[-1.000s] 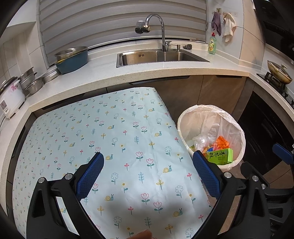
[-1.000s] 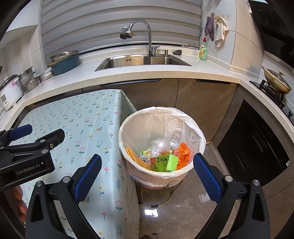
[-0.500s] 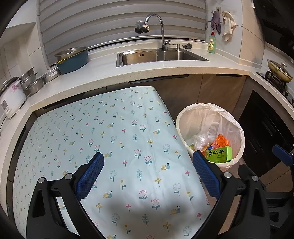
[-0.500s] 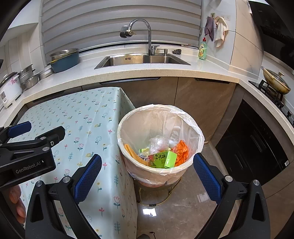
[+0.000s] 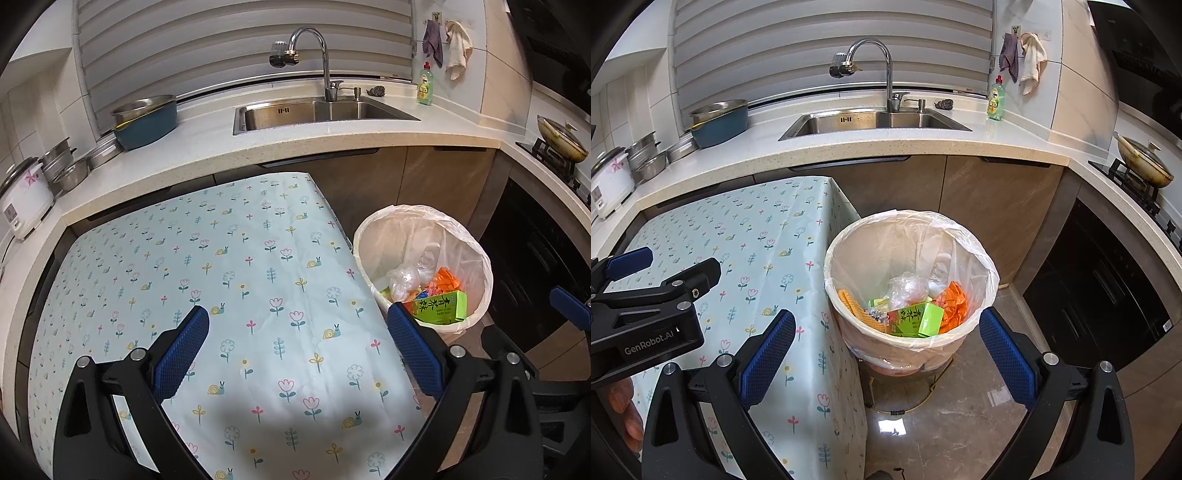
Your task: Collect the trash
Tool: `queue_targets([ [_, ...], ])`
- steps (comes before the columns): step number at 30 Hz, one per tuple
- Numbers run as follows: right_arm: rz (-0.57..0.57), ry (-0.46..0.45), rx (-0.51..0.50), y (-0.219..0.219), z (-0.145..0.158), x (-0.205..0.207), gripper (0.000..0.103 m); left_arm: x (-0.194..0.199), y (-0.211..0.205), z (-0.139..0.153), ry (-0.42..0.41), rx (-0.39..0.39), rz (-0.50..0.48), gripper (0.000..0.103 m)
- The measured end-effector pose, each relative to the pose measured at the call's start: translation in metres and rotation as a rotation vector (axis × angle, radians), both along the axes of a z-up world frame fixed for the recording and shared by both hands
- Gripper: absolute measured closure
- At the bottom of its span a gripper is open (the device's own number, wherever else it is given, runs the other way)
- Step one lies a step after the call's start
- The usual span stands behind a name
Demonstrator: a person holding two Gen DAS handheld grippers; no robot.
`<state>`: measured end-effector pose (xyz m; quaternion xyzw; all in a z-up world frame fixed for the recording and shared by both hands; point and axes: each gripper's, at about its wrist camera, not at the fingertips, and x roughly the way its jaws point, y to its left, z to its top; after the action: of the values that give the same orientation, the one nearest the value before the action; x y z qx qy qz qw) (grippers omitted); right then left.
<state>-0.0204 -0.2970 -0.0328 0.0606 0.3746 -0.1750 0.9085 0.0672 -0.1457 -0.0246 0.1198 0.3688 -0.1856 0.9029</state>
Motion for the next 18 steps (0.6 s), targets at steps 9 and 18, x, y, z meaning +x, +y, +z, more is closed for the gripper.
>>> queue_targets([
  [9,-0.002,-0.001,0.003,-0.0018,-0.0002,-0.0023,0.007,-0.0018,-0.0019,-0.0004,0.003,0.004,-0.004,0.01],
  [18,-0.008,0.0,0.006,-0.0039,-0.0024,-0.0038,0.007,-0.0028,-0.0038,-0.0017,0.007,0.005,-0.006,0.01],
])
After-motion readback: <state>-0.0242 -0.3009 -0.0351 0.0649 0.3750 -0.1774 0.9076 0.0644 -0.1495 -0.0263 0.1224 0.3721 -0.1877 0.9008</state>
